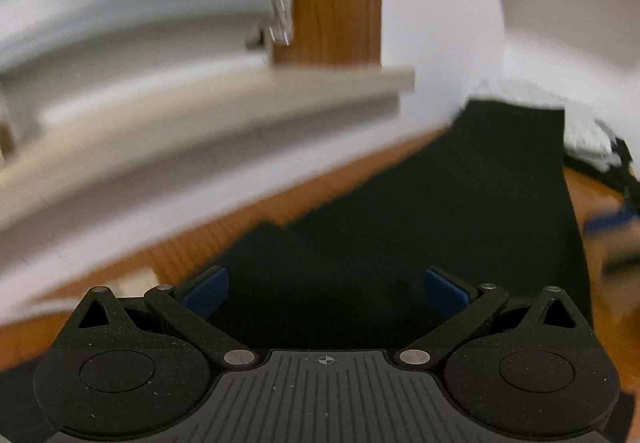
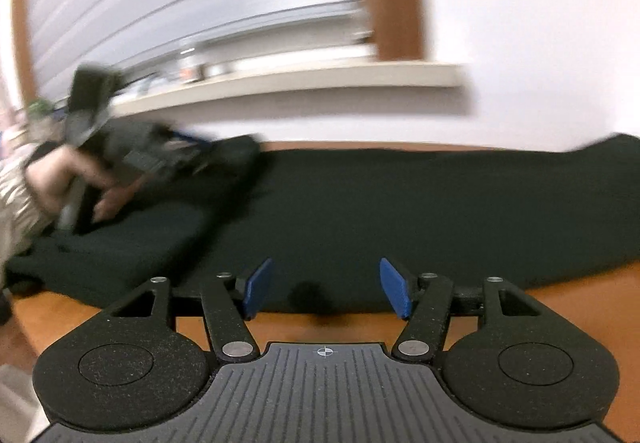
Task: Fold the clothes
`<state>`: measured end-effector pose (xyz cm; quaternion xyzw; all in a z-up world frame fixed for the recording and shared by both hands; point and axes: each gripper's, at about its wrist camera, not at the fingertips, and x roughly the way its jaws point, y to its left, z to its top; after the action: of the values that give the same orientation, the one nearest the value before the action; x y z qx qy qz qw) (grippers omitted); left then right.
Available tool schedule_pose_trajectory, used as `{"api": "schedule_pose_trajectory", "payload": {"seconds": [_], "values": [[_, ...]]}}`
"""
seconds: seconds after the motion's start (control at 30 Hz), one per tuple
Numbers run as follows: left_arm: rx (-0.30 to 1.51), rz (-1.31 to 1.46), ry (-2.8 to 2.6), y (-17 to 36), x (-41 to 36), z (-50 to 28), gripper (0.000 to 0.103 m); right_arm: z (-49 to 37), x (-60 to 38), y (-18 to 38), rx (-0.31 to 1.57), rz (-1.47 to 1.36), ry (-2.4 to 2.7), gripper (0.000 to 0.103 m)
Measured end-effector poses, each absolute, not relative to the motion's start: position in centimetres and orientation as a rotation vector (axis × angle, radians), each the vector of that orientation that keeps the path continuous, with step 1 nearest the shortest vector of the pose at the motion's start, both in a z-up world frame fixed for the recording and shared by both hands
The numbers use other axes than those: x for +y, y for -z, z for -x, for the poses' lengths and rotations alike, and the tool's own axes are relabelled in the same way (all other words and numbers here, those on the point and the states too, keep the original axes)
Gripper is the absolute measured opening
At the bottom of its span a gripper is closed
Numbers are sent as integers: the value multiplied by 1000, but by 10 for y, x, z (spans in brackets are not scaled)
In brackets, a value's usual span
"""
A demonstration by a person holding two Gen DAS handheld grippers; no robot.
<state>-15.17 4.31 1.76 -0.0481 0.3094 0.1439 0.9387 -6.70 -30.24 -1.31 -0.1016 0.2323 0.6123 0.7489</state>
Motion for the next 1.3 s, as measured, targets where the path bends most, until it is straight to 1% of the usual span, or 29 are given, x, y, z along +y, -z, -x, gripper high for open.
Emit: {"api": "schedule_pose_trajectory", "payload": {"seconds": [0.17,0.2,0.23,0.27,0.37,0.5,0.57,0.67,0.8,0.9,1.0,1.03,1.07,1.17,1.3], "values": [[644,129,-287,-12,48,150,103,-23,-332,6,519,155,-1121,59],[643,130,-287,-11,48,150,103,-43,-338,3,522,127,-1073,56],[641,130,-288,-11,48,150,103,-63,-344,-1,528,92,-1034,44],[640,129,-289,-11,48,150,103,-81,-349,-3,541,61,-1007,40],[639,130,-289,-13,50,149,103,-122,-359,-17,505,20,-874,40],[634,137,-292,-14,50,152,103,-158,-360,-29,521,-67,-767,40],[631,140,-294,-14,50,153,103,-169,-357,-28,518,-54,-699,40],[629,144,-294,-14,51,154,103,-187,-356,-20,566,-83,-652,40],[626,149,-295,-14,52,155,103,-194,-354,-12,583,-140,-670,40],[625,151,-295,-14,53,155,103,-194,-343,-13,586,-115,-665,32],[624,154,-294,-14,53,156,103,-198,-336,-13,600,-96,-650,31],[624,155,-295,-13,53,155,103,-199,-335,-13,605,-95,-645,26],[624,155,-295,-13,54,155,103,-199,-336,-14,600,-102,-643,12],[623,156,-295,-13,54,156,103,-197,-338,-17,583,-121,-641,12],[622,159,-295,-14,54,156,103,-173,-330,-35,523,-136,-741,12]]}}
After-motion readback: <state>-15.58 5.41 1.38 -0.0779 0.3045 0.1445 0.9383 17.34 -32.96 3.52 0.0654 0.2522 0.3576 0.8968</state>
